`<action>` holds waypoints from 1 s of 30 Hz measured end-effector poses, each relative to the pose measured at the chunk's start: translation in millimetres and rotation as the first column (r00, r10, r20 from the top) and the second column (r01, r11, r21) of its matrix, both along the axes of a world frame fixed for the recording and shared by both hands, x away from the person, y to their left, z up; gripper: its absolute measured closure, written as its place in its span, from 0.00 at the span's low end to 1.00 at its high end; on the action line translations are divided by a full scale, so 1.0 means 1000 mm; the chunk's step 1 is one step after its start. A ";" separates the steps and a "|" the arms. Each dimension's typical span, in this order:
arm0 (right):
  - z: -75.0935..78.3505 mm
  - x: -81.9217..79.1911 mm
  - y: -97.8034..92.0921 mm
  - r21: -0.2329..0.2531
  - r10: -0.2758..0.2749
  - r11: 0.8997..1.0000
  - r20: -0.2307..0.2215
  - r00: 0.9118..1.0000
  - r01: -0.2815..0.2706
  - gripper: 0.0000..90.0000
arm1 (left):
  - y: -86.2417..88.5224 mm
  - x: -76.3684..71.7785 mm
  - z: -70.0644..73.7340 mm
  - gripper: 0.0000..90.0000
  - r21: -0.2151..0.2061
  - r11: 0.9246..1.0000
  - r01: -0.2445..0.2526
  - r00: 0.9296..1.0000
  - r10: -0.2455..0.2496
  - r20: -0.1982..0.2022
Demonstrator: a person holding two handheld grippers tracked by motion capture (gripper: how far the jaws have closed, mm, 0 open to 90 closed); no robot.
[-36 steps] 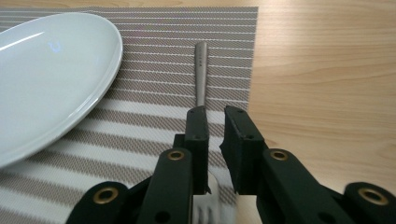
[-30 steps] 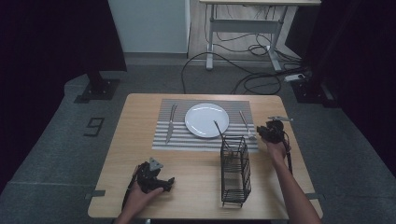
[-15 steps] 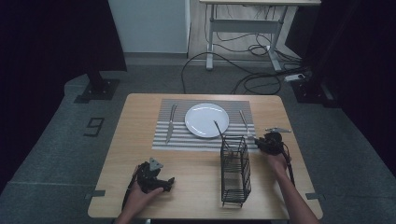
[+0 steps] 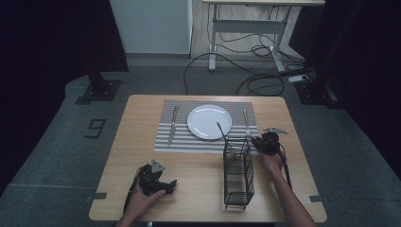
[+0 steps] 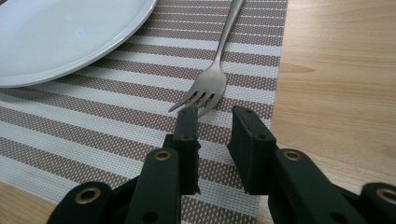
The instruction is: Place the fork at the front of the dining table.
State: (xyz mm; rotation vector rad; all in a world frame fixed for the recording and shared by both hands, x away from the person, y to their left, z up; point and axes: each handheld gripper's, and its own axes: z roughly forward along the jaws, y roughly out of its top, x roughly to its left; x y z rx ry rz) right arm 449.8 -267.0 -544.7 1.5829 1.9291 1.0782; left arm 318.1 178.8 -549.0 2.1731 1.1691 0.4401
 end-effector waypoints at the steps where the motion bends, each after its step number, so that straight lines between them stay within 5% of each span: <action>1: 0.000 0.000 0.000 -0.005 -0.001 1.000 0.001 1.000 0.001 0.78 | 0.000 0.000 0.000 0.00 0.000 1.000 -0.001 1.000 0.001 0.000; 14: 0.018 -0.021 -0.006 0.041 0.026 0.999 0.071 0.997 -0.029 0.58 | 0.000 0.000 0.000 0.00 -0.001 1.000 -0.002 1.000 0.002 0.000; 30: 0.022 -0.063 -0.030 0.074 0.058 0.995 0.100 0.993 -0.065 0.55 | 0.000 0.000 0.000 0.00 0.000 1.000 -0.001 1.000 0.001 0.000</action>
